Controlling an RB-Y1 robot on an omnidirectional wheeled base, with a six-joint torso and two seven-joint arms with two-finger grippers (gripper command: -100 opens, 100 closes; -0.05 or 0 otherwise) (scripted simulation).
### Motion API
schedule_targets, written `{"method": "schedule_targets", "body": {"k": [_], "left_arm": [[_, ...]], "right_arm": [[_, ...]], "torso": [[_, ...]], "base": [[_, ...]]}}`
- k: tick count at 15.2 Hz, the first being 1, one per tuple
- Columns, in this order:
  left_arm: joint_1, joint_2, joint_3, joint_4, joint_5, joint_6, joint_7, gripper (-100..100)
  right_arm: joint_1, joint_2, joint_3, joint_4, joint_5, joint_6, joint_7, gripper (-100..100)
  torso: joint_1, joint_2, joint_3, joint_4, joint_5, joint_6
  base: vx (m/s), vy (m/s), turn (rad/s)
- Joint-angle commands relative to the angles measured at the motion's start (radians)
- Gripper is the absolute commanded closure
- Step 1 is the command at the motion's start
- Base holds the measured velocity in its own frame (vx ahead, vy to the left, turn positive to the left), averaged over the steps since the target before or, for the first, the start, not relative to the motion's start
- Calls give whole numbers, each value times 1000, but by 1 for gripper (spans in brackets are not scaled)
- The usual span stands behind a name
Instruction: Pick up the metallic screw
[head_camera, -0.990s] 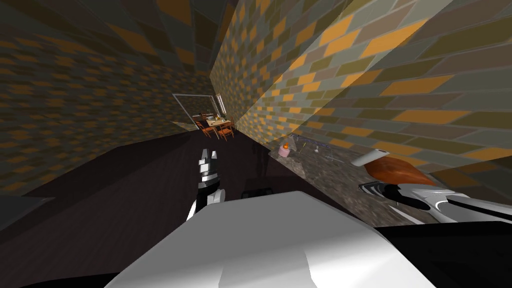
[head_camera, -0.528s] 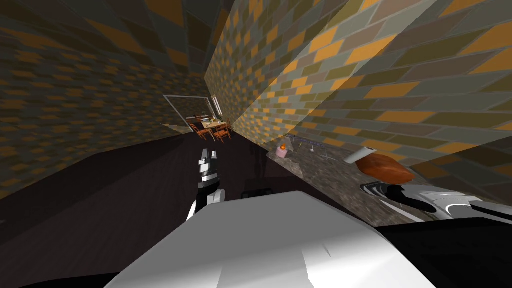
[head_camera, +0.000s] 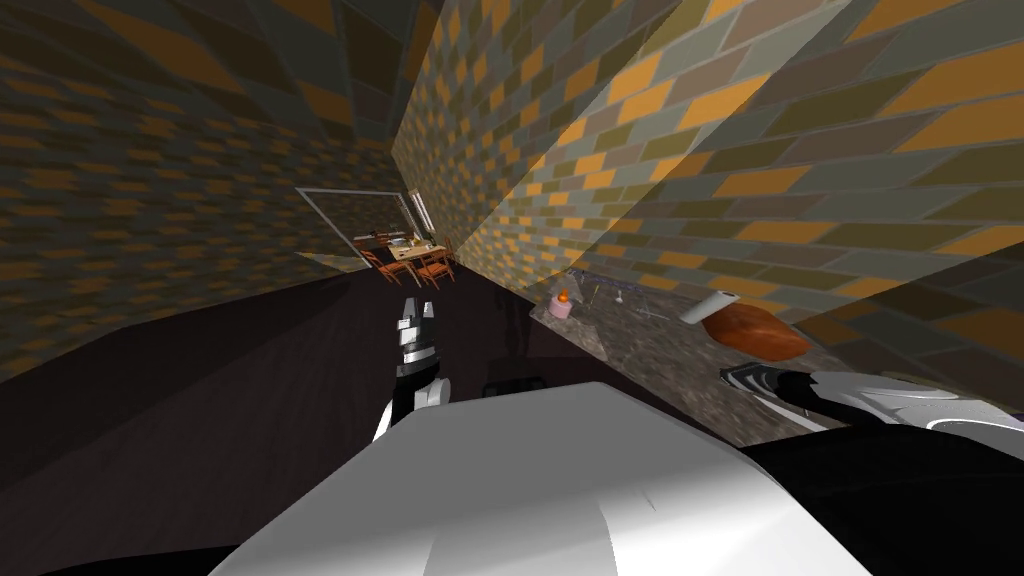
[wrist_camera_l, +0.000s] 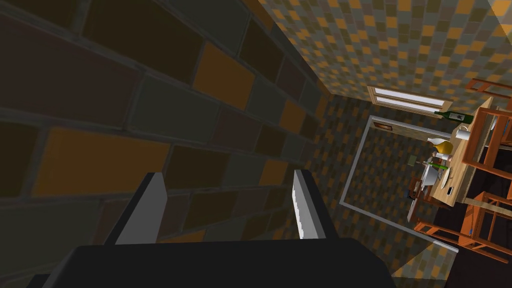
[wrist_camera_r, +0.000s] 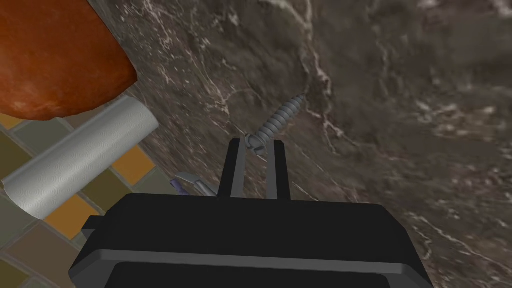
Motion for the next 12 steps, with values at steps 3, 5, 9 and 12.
{"method": "schedule_targets", "body": {"k": [3,5,9,12], "left_arm": [[0,0,0,0,0,0,0,0],[0,0,0,0,0,0,0,0],[0,0,0,0,0,0,0,0],[0,0,0,0,0,0,0,0]], "right_arm": [[84,-24,-79,-86,9,26,19,100],[130,-38,-115,-141,13,40,29,100],[213,-65,-193,-234,21,68,49,100],[218,-60,-198,-240,21,66,49,100]], "torso": [[0,0,0,0,-1,-2],[0,-1,0,0,-1,-2],[0,-2,-1,-1,0,-2],[0,-2,-1,0,-1,-3]], "base": [[84,3,-97],[91,-1,-148],[111,12,-172],[66,10,-58]]}}
